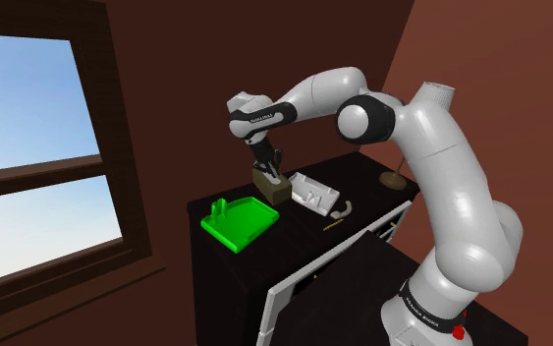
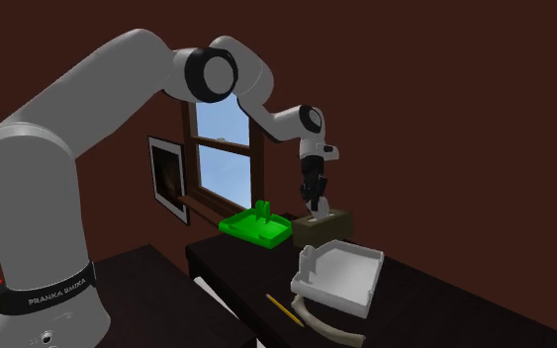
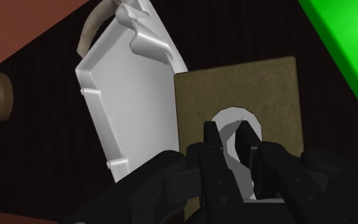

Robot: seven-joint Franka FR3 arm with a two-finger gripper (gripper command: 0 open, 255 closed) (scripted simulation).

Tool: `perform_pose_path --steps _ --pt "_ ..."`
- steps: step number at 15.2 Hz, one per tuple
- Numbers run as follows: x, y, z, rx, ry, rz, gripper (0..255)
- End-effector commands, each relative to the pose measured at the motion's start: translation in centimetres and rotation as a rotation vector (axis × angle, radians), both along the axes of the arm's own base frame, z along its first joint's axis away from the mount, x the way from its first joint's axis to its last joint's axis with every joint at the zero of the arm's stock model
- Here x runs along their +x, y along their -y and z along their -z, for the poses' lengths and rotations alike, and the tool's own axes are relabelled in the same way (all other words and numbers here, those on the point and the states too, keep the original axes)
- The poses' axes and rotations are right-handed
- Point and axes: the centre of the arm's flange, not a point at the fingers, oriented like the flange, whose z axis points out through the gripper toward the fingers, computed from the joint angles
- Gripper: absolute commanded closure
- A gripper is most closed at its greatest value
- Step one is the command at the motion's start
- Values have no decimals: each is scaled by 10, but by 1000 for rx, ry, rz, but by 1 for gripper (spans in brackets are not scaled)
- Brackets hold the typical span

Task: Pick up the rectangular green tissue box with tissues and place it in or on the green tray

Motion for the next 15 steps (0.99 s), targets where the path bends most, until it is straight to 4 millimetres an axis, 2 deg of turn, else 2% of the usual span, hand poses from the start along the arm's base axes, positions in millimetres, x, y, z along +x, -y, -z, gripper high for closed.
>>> perform_pose_path --steps 1,15 --pt "0 0 -10 0 0 0 255" --pt "0 0 -84 0 0 0 255"
